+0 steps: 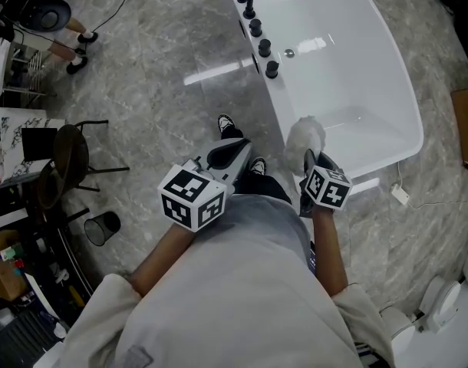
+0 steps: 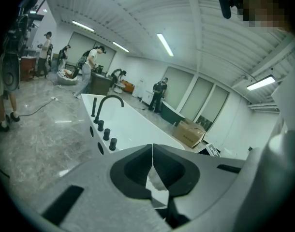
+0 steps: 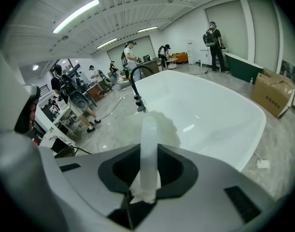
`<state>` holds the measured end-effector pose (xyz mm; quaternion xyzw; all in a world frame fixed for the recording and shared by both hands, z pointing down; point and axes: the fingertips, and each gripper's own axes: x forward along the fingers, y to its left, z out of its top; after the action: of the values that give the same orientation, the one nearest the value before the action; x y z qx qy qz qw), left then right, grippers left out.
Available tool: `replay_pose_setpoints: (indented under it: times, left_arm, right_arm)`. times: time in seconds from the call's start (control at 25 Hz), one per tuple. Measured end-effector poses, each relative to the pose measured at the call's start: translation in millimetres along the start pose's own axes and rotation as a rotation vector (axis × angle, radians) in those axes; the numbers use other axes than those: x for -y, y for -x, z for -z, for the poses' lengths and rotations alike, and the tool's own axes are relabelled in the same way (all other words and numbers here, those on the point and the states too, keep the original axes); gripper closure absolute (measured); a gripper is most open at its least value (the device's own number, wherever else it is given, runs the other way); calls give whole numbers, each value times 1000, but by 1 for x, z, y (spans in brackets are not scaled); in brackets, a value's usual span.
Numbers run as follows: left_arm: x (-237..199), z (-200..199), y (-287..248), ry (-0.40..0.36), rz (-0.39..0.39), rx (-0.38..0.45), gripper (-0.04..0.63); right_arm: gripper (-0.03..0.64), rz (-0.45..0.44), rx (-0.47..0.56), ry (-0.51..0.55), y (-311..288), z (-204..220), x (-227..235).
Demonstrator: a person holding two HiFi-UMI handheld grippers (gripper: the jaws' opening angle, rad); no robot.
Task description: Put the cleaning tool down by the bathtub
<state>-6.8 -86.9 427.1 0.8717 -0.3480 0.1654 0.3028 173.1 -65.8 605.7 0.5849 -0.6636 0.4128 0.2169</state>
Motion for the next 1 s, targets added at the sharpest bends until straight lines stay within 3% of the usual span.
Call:
replay_pose_setpoints:
  times: [1.0]
  left_arm:
    - [-8, -1, -5, 4, -22, -17, 586]
  right_arm:
    - [540, 38, -168, 29, -42, 45, 27]
